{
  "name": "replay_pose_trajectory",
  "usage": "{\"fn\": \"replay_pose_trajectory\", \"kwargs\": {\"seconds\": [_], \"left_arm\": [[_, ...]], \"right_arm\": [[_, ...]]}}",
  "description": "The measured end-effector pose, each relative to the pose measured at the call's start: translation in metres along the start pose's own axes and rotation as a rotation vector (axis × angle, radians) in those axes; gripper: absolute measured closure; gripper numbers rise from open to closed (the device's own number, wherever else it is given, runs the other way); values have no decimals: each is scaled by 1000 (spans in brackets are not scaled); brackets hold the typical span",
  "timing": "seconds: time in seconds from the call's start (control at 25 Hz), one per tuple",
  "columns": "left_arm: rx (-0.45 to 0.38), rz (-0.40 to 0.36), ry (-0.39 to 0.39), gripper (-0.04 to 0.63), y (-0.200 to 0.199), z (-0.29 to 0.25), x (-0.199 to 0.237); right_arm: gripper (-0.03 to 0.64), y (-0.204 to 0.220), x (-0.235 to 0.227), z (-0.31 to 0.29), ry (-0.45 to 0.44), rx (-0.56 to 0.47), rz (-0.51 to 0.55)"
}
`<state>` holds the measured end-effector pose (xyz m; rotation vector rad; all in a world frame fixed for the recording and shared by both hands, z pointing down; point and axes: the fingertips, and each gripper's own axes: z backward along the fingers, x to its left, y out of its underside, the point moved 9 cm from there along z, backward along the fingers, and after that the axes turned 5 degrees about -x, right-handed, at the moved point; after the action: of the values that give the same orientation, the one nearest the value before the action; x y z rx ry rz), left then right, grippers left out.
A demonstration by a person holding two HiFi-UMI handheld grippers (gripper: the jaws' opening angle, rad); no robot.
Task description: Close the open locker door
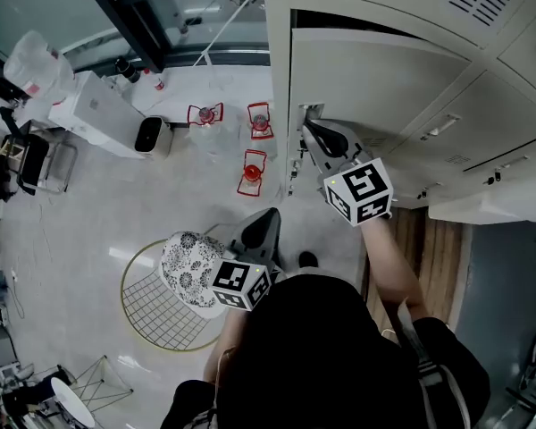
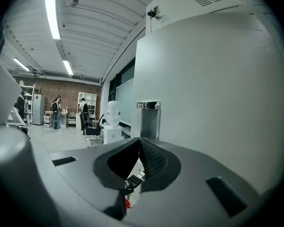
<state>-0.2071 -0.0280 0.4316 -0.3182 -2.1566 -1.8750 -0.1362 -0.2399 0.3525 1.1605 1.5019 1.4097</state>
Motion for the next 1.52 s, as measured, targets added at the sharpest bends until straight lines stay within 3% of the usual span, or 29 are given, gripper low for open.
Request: {"fn": "replay_pose_trajectory", "kwargs": {"seconds": [0.64,1.52], "left_arm": [[23,-17,146,577,-15,-15,49],[56,-9,232,577,-14,-18,82]], "right_arm": [[608,-3,-2,-20,170,16,5],[609,2,-9,-41,314,25,2]]}}
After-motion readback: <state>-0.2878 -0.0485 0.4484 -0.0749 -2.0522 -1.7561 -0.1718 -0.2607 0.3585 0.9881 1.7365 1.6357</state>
